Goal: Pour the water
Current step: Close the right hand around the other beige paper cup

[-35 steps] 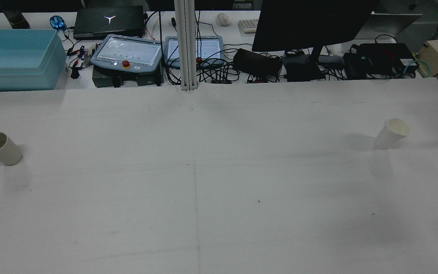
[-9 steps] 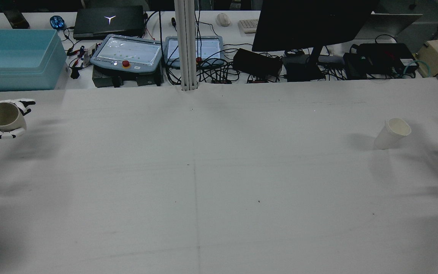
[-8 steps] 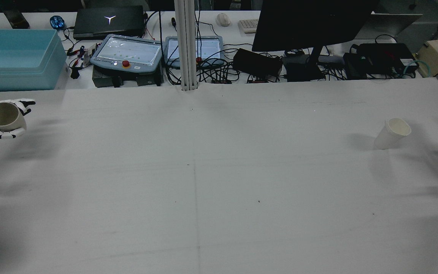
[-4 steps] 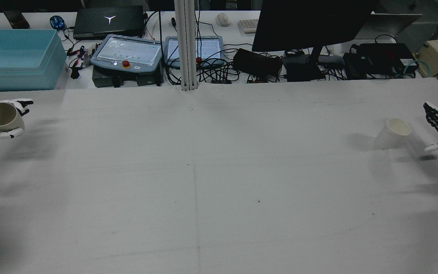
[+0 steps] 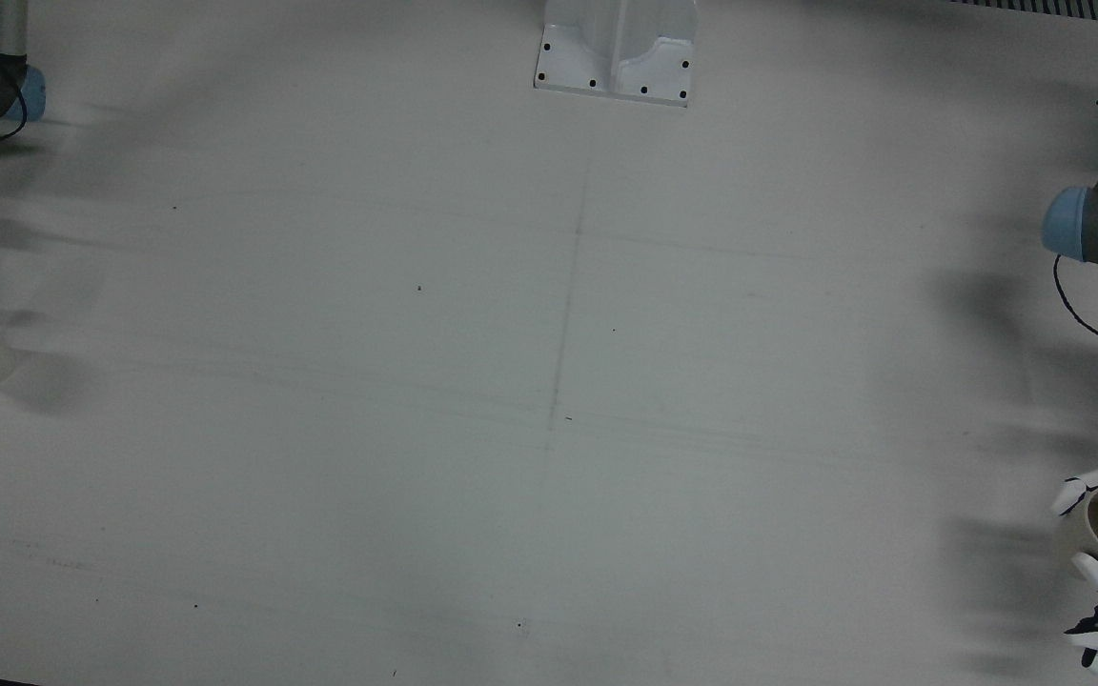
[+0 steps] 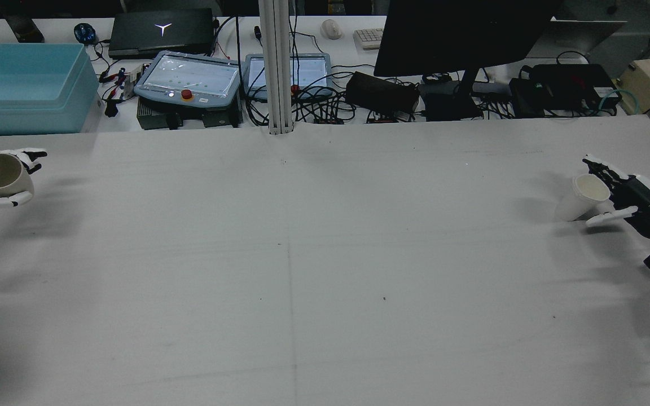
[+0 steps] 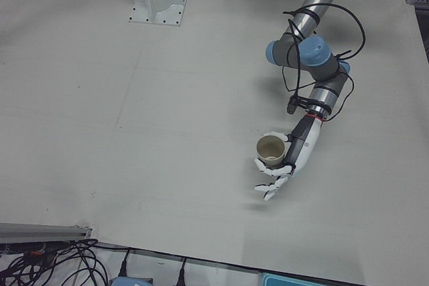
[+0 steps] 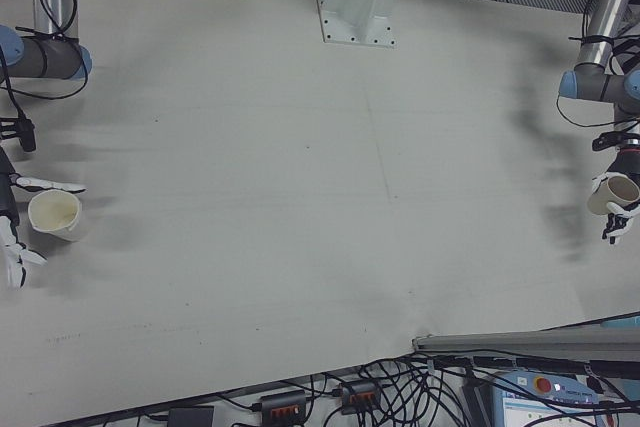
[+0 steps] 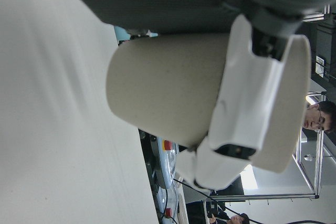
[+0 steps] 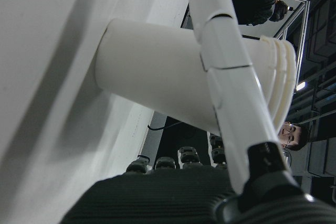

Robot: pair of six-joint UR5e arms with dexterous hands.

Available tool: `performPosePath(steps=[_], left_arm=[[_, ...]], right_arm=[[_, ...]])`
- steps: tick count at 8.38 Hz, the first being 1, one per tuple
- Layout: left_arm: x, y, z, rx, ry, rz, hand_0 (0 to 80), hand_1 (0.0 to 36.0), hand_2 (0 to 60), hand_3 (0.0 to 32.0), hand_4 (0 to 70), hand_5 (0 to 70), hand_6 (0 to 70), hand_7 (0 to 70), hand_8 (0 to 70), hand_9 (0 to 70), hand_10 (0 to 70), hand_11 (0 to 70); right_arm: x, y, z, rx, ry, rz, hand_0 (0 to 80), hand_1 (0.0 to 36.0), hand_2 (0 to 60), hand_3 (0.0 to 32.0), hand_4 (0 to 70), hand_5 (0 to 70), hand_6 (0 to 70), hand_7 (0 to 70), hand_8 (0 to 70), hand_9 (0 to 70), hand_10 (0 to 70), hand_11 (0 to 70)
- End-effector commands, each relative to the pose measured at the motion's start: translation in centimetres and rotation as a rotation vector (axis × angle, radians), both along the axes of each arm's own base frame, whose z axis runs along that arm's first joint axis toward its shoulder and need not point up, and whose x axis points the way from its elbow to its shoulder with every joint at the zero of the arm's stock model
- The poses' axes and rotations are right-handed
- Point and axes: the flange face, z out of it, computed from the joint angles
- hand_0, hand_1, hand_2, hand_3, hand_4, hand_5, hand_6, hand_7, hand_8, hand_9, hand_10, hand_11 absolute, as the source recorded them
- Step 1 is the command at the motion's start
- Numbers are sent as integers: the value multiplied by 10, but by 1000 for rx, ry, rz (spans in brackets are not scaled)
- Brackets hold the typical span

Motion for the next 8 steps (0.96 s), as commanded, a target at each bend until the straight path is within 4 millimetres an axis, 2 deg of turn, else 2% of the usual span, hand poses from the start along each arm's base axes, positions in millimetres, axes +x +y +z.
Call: performPosePath(steps=[1,2,3,4,5,6,7,8], left_arm=[[-1,3,6,2,0,1,800,360,600,0,700,700,183,269,126,89,82,144],[-2,3,7,5,1,1,800,360,600,0,700,700,184,269,129,91,83,145],[-4,4,9,4,0,0,800,360,600,0,700,700,184,269,129,91,84,146],[-3,4,9,6,0,1,800,360,600,0,700,700,183,268,129,91,85,148],[-2,4,8,7,-3,2,800,360,600,0,700,700,185,268,129,92,86,149],[1,2,4,8,-2,4,800,360,600,0,700,700,187,269,130,92,86,150],[6,-6,-11,11,-1,7,800,360,600,0,700,700,189,272,131,92,85,148],[19,-27,-48,17,6,8,800,360,600,0,700,700,191,275,129,90,83,144]], right_arm=[[-28,-7,-11,10,-23,6,800,358,119,0,22,376,67,56,4,0,0,0],[-27,-7,-10,8,-22,8,800,360,192,0,30,700,80,76,6,1,0,0],[-27,-7,-10,7,-25,9,800,360,340,0,294,700,140,195,18,25,0,28],[-22,-6,-9,2,-35,12,800,360,427,0,622,700,203,322,34,50,10,52],[-15,-8,-9,2,-36,26,800,360,600,0,700,700,221,335,41,53,16,61],[1,-9,-8,-1,-36,55,800,360,600,0,586,700,246,372,52,60,10,56],[30,-19,-18,16,-65,108,800,360,600,0,513,700,253,384,54,62,10,57],[66,-42,-60,35,-107,180,800,360,600,0,434,700,245,364,52,58,5,52]])
